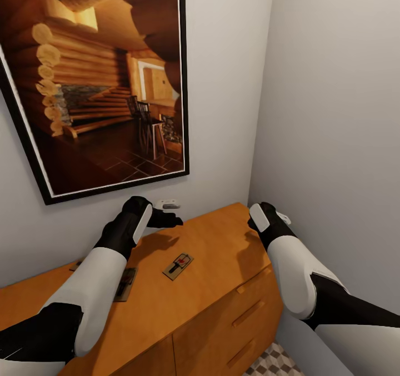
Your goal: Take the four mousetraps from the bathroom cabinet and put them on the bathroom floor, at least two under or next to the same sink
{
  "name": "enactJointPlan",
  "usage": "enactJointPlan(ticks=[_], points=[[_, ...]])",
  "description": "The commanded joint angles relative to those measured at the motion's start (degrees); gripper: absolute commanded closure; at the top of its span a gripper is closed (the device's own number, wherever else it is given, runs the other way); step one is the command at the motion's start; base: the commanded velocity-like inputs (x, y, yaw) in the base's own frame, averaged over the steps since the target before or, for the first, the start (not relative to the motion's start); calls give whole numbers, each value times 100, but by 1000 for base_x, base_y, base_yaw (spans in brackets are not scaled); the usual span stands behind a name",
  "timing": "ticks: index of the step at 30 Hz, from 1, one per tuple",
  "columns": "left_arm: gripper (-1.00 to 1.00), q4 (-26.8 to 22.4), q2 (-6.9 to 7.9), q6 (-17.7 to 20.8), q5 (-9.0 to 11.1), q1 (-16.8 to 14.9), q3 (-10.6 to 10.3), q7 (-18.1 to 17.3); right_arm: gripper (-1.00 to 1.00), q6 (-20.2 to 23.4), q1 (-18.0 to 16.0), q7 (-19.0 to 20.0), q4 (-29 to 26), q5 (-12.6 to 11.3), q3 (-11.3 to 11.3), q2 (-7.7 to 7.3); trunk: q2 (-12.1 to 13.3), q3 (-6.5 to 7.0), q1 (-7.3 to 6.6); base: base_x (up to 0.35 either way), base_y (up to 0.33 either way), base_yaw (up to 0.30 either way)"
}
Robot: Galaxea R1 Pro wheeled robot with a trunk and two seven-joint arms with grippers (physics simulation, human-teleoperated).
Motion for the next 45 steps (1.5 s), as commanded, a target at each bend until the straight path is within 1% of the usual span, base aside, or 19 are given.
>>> enactJointPlan(ticks=[1,45], points=[[-100,-5,2,25,29,-4,-6,14,-100,17,-3,-32,-12,-34,-7,3,-4,-7,0,0,0,0],[-100,2,3,25,20,-4,-6,16,-100,-15,-3,-18,-7,-21,-7,3,-4,-7,0,0,0,0]])
